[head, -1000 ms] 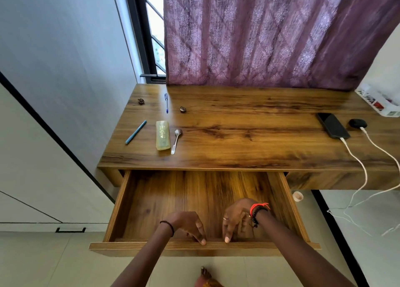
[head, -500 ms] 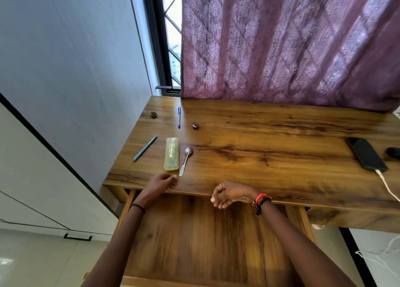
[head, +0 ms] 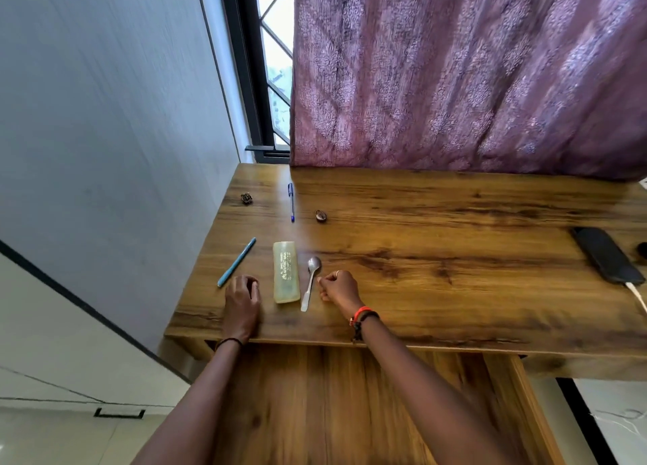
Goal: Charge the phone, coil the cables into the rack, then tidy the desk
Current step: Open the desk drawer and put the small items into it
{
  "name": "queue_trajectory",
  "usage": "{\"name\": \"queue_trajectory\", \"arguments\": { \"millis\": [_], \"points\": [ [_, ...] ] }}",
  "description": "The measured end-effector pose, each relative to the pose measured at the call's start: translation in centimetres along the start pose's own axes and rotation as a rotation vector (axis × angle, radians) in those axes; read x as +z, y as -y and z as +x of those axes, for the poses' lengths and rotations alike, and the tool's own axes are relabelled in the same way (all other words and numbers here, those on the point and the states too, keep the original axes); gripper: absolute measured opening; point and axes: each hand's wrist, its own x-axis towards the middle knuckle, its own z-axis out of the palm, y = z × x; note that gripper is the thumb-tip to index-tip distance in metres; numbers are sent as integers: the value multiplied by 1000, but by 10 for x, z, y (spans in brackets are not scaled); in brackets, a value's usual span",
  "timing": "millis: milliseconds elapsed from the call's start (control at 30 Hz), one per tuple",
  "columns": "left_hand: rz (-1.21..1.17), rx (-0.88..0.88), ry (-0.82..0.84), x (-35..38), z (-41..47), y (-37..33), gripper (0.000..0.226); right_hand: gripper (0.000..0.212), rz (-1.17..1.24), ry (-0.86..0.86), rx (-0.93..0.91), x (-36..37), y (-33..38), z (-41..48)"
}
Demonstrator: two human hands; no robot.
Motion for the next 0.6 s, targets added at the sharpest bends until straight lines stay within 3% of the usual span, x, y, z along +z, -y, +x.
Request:
{"name": "queue_trajectory", "arguments": {
  "millis": [167,367,600],
  "points": [
    [77,172,-8,2,-3,10,9,32,-45,-126,16,15,7,11],
    [58,208,-5,2,-1,10,11,24,-89,-143,41,16,13,13],
    [81,222,16,3,1,13,11,24,27,-108,97,4,12,-18]
  ]
}}
